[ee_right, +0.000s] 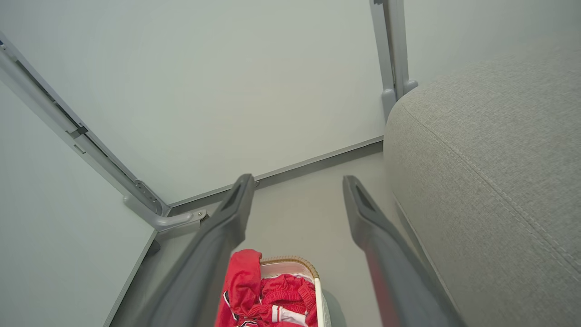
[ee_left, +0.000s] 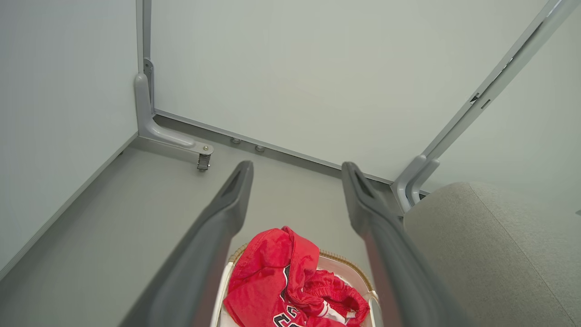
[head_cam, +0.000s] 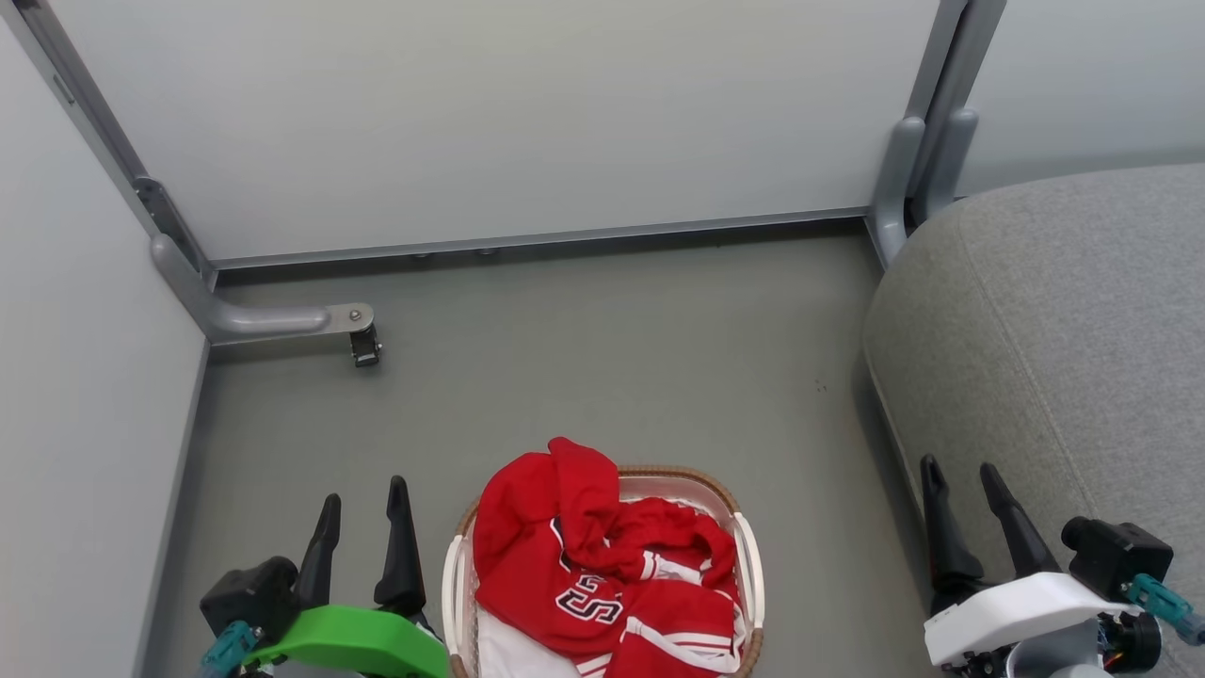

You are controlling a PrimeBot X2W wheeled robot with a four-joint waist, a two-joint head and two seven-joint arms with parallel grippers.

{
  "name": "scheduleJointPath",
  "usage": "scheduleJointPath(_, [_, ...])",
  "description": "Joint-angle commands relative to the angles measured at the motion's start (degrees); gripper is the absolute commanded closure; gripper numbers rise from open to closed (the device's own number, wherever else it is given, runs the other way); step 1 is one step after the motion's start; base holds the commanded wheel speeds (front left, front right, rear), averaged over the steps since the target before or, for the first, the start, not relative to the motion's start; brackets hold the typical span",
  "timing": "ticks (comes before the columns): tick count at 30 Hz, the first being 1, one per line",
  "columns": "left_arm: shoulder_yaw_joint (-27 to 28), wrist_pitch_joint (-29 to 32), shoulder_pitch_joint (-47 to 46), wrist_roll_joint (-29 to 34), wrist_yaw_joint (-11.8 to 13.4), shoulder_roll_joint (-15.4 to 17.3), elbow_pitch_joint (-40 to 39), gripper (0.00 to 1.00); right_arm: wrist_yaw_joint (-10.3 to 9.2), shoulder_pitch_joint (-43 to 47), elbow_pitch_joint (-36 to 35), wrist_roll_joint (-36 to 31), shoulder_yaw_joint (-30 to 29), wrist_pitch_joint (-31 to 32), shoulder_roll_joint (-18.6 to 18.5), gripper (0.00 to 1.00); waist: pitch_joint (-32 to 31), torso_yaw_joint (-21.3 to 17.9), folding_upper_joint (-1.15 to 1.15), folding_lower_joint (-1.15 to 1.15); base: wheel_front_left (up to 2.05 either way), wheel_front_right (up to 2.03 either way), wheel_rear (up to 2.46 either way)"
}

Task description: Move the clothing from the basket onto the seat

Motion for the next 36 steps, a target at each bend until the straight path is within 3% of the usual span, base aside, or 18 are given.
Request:
scheduleJointPath(1, [-0.21,-0.47,0.45,1.19,0.46,0.37,0.03,0.00,0.02,0.68,-0.09,-1.41,0.10,-0.51,-0.33,0.00,-0.02,0.06,0.00,0.00,0.00,0.00,0.00])
scheduleJointPath(36, [-2.77,-3.69,1.64,11.38,2.03,0.49,1.16,0.00,0.01,2.03,0.62,-13.07,1.42,-3.80,-0.50,0.00,-0.30,0.69,0.00,0.00,0.00,0.00,0.00])
